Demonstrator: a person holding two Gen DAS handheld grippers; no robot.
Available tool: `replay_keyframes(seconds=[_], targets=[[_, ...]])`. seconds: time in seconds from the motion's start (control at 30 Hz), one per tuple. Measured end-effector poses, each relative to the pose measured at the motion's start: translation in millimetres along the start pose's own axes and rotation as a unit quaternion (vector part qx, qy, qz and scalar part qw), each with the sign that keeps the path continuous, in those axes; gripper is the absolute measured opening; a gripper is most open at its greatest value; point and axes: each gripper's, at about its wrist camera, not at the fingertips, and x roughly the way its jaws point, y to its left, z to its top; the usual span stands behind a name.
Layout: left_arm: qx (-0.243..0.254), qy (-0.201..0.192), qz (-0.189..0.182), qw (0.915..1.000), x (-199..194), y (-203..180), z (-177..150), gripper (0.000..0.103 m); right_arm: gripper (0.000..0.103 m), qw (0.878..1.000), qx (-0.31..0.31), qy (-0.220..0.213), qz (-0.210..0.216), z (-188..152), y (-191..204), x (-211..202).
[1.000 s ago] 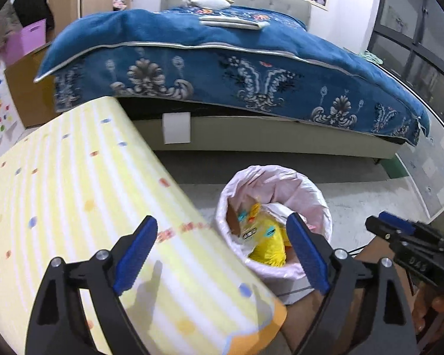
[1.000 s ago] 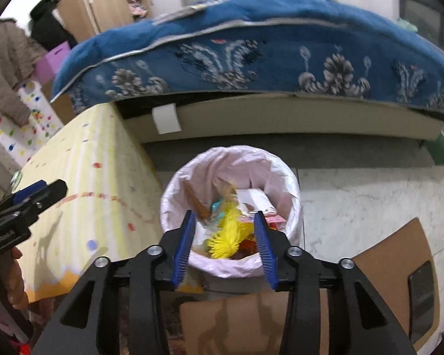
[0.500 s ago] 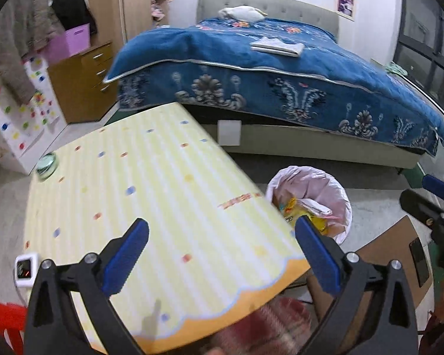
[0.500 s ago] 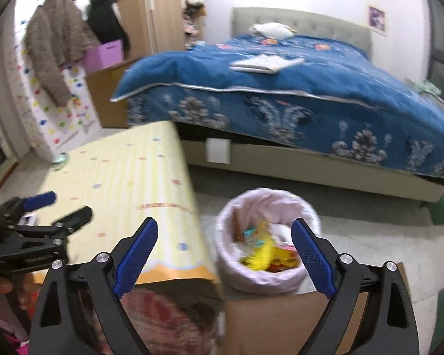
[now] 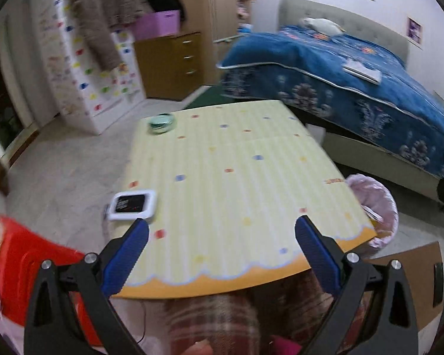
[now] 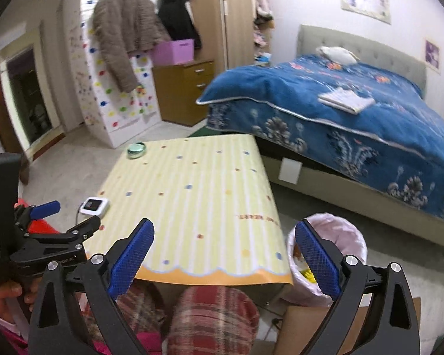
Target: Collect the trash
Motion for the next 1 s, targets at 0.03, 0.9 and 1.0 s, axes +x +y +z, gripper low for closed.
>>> replay_keyframes(seconds=[0.03, 0.9, 1.0], targets=[[-0.008, -0.001, 0.006, 0.9999, -5, 8, -2, 0.096, 0.095, 1.000, -0.007, -0.001, 0.003, 1, 6, -2], [-0.064, -0.014, 0.036, 0.9972, -38, 59, -12, 0.096, 0.095, 0.999, -0.052, 0.008, 0.001, 5, 44, -1], [-0.065, -0.014, 0.037, 0.9971, -38, 60, -13, 0.096, 0.095, 0.999, -0.051, 0.009, 0.001, 5, 44, 0]])
